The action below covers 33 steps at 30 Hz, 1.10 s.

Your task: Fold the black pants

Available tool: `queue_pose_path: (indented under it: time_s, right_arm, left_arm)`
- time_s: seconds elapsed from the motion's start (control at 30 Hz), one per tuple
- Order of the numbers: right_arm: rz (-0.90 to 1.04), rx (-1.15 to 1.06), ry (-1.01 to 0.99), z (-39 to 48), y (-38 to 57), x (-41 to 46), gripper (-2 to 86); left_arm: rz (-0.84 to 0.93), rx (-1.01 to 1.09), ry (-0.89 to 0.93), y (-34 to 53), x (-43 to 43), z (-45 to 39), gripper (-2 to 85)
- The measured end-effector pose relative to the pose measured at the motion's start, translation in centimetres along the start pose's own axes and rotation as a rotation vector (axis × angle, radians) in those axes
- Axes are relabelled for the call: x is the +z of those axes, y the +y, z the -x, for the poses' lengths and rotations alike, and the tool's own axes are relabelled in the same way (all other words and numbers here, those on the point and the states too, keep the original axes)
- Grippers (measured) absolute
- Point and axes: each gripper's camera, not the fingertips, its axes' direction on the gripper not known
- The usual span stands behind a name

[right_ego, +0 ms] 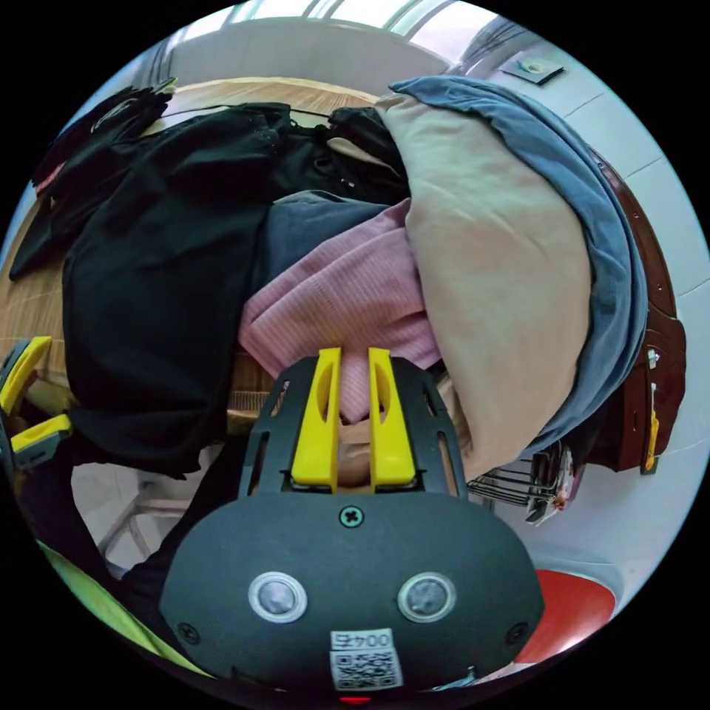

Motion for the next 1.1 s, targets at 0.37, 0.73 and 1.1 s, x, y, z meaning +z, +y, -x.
queue_pose_path:
  time_s: [0.37, 0.73, 1.1]
  right_arm:
    - [-0.087, 0.280, -0.587, -6.5, 2.5, -6.8, 3.3]
    - [0.295, 0.528, -1.191, 0.0, 6.5, -0.4, 15.9]
    - [0.325, 0.370, -1.023, -1.1, 4.2, -0.3, -0.3]
  left_arm:
    - [-0.007, -0.019, 0.027, 0.5, -1.8, 0.3, 20.1]
    - [-0.046, -0.039, 0.079, 3.8, -3.2, 2.8, 20.2]
    - [-0.120, -0.044, 0.215, 11.0, -6.4, 7.0, 23.0]
